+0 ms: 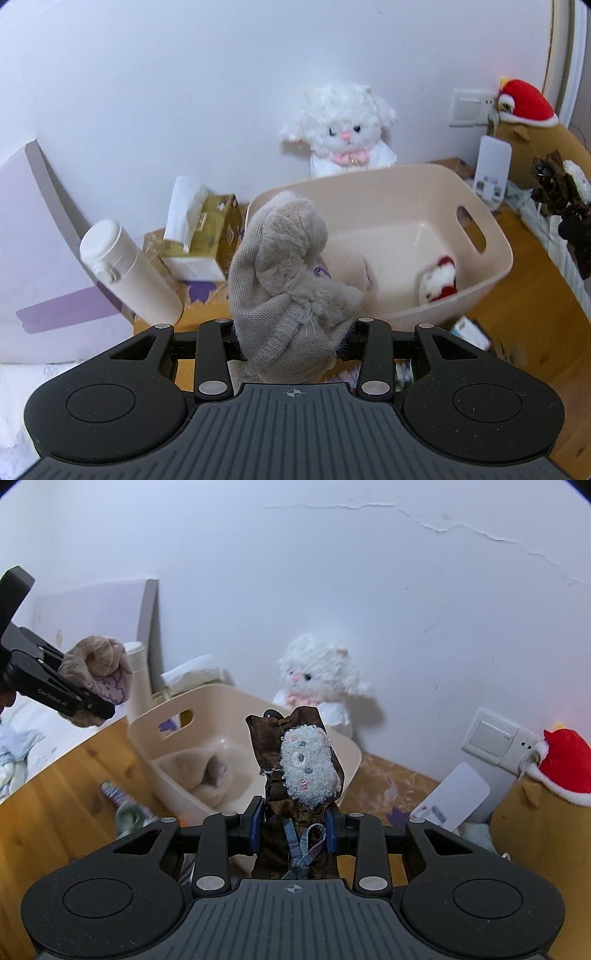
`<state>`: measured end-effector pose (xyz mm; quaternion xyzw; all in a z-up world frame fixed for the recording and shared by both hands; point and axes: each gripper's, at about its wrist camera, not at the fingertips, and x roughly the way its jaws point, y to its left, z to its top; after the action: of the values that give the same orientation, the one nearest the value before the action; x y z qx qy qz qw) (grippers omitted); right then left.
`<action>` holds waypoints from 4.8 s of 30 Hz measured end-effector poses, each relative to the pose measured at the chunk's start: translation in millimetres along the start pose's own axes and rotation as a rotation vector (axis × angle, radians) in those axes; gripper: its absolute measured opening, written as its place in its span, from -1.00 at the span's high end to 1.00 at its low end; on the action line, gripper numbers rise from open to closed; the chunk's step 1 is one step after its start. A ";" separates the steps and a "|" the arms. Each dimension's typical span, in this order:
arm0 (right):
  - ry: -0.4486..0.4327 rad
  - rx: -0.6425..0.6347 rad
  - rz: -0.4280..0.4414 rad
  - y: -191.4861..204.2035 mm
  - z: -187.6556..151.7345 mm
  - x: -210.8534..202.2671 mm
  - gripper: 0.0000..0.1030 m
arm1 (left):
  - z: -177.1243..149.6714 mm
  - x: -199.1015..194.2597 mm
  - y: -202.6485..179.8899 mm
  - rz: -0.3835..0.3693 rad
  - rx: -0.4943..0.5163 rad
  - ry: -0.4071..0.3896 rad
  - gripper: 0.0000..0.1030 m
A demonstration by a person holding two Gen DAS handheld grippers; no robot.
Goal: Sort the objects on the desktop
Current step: 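Carry the keychain and sock into the basket and open both grippers, then move both grippers back toward the remaining items on the table, then grasp the Hello Kitty blind-box stick with the left gripper while the right grasps the hair clip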
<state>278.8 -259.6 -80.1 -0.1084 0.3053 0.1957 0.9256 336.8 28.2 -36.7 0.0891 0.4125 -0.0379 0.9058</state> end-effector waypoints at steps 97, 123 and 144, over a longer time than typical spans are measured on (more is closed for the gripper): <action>0.294 0.404 -0.184 62.4 -102.8 70.9 -1.00 | -101.6 108.2 16.8 0.068 0.185 0.122 -0.54; 0.370 0.552 -0.249 57.1 -101.4 87.7 -0.64 | -97.2 140.4 7.5 -0.181 0.192 0.231 -0.54; 0.372 0.788 -0.160 36.2 -116.9 92.7 0.05 | -92.3 143.1 -9.4 -0.296 0.234 0.299 0.35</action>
<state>270.5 -237.0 -231.7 0.1959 0.5085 -0.0305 0.8379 361.0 37.4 -205.2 0.1367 0.5433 -0.2044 0.8027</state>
